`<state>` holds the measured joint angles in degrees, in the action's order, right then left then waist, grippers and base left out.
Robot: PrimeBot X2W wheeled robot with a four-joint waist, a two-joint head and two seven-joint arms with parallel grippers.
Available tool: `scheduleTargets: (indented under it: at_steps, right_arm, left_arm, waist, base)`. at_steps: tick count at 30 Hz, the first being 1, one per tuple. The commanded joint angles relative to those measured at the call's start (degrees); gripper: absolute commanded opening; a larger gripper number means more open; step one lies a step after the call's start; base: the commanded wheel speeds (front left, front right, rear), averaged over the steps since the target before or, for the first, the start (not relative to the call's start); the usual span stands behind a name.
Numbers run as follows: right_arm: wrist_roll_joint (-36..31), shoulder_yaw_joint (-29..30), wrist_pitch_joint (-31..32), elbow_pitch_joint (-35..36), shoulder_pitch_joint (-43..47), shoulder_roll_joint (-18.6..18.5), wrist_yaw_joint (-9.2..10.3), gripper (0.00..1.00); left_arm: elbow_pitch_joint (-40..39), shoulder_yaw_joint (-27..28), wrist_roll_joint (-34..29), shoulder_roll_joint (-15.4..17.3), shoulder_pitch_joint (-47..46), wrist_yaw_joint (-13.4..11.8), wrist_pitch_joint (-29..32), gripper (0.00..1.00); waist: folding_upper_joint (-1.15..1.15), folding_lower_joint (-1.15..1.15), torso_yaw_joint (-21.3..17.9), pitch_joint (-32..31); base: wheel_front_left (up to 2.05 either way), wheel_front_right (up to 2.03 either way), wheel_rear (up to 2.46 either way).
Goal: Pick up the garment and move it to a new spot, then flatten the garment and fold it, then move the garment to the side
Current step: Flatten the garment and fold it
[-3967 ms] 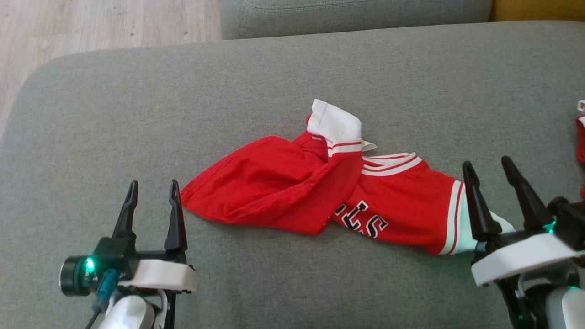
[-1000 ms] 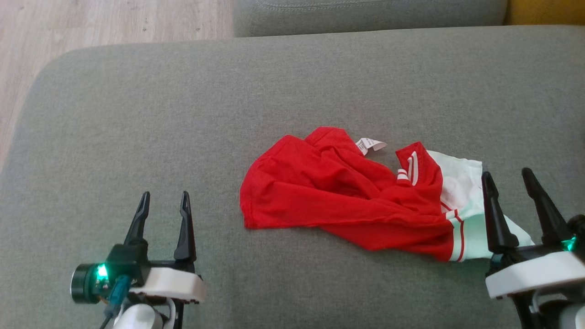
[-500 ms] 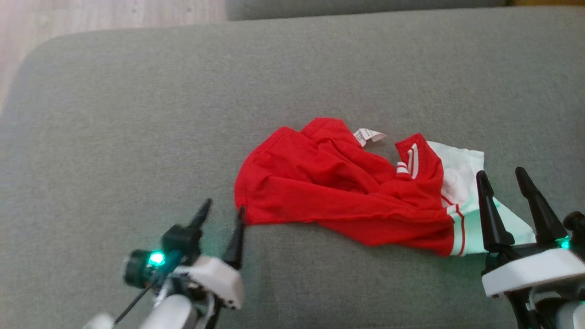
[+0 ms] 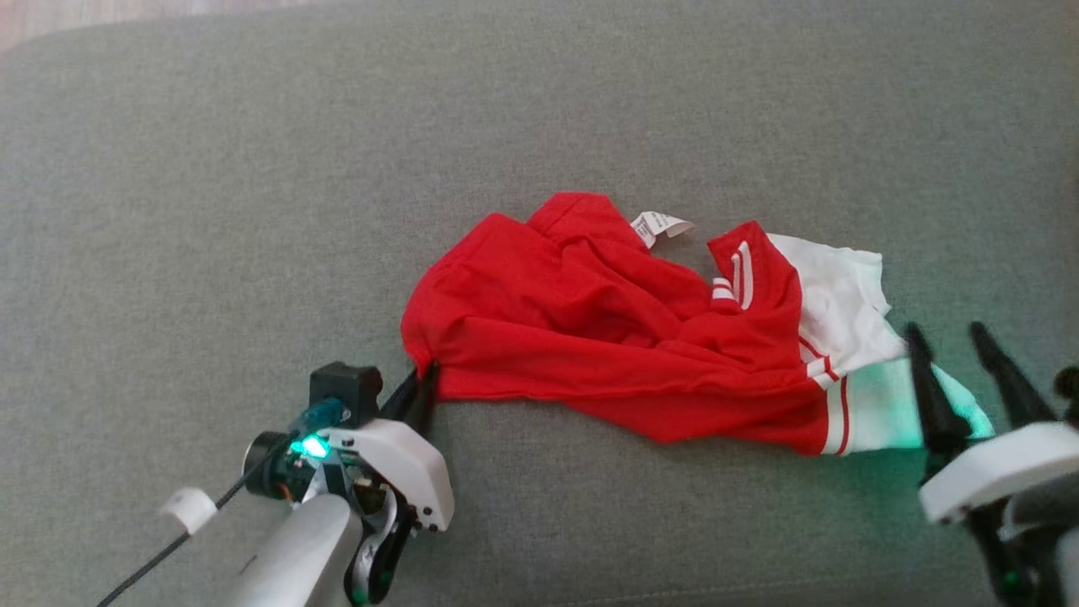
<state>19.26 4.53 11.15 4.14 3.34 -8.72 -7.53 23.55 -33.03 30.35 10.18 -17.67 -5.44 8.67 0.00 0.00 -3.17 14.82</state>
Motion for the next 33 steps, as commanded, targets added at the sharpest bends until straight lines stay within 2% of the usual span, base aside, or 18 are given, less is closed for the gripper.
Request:
scheduleTargets:
  at_steps: [1, 2, 6, 12, 17, 18, 19, 22, 26, 29, 33]
  right_arm:
    - [1.7, -0.5, 0.7, -0.5, -4.0, -3.2, 0.04, 1.0]
    - [1.7, -0.5, 0.7, -0.5, -4.0, -3.2, 0.04, 1.0]
    - [4.5, -2.0, 2.6, -7.6, -9.0, -7.5, 0.04, 1.0]
    - [8.6, -9.2, 5.7, -17.0, -17.5, -13.1, 0.04, 1.0]
    - [12.7, -14.4, 12.6, -23.5, -20.0, -16.3, 0.04, 1.0]
    - [13.5, -14.8, 13.8, -24.1, -20.2, -16.7, 0.04, 0.65]
    - [14.3, -15.1, 14.6, -24.4, -20.2, -17.0, 0.04, 0.0]
    - [16.0, -15.3, 14.7, -23.3, -20.3, -17.8, 0.04, 0.0]
    - [16.1, -12.8, 9.8, -18.1, -20.3, -19.1, 0.04, 0.0]
    - [14.9, -8.9, 6.1, -12.1, -20.0, -19.6, 0.04, 0.0]
    - [11.7, -3.6, 4.6, -2.5, -19.9, -19.5, 0.04, 0.0]
  left_arm:
    - [0.6, 1.0, 0.1, 0.5, -0.1, 0.4, 1.5, 0.0]
    - [0.6, 1.0, 0.1, 0.5, -0.1, 0.4, 1.5, 0.0]
    - [0.3, 0.7, -0.5, 0.5, -1.2, 0.3, 0.8, 0.0]
    - [0.7, 0.2, -1.0, -0.5, -3.2, 0.4, -0.7, 0.0]
    - [1.8, 0.1, -0.8, -1.4, -3.8, 0.5, -2.3, 0.0]
    - [1.9, 0.2, -0.8, -1.5, -3.9, 0.4, -2.8, 0.0]
    - [2.0, 0.3, -0.8, -1.5, -3.9, 0.4, -3.5, 0.0]
    - [1.4, 1.0, -1.1, -1.2, -3.8, -0.3, -6.0, 0.0]
    - [-3.1, 2.8, -2.1, 0.5, -3.2, -2.4, -9.8, 0.0]
    - [-10.3, 4.5, -3.9, 3.0, -2.6, -5.0, -11.6, 0.0]
    - [-22.3, 6.6, -5.9, 6.9, -2.1, -7.8, -11.3, 0.0]
  waist:
    - [0.0, 0.0, 0.1, 0.7]
    - [0.0, 0.0, 0.1, 0.7]
    - [0.0, 0.0, 1.1, 2.4]
    - [0.0, 0.0, 3.1, 4.7]
    - [0.0, 0.0, 4.2, 5.0]
    - [0.0, 0.0, 4.3, 5.0]
    - [0.0, 0.0, 4.4, 5.0]
    - [0.0, 0.0, 4.2, 4.7]
    - [0.0, 0.0, 3.4, 3.1]
    - [0.0, 0.0, 2.9, 1.1]
    - [0.0, 0.0, 2.1, -2.3]
  base:
    - [0.0, 0.0, 0.0]
    - [0.0, 0.0, 0.0]
    - [0.0, 0.0, 0.0]
    - [0.0, 0.0, 0.0]
    - [0.0, 0.0, 0.0]
    - [0.0, 0.0, 0.0]
    - [0.0, 0.0, 0.0]
    - [0.0, 0.0, 0.0]
    - [0.0, 0.0, 0.0]
    - [0.0, 0.0, 0.0]
    - [0.0, 0.0, 0.0]
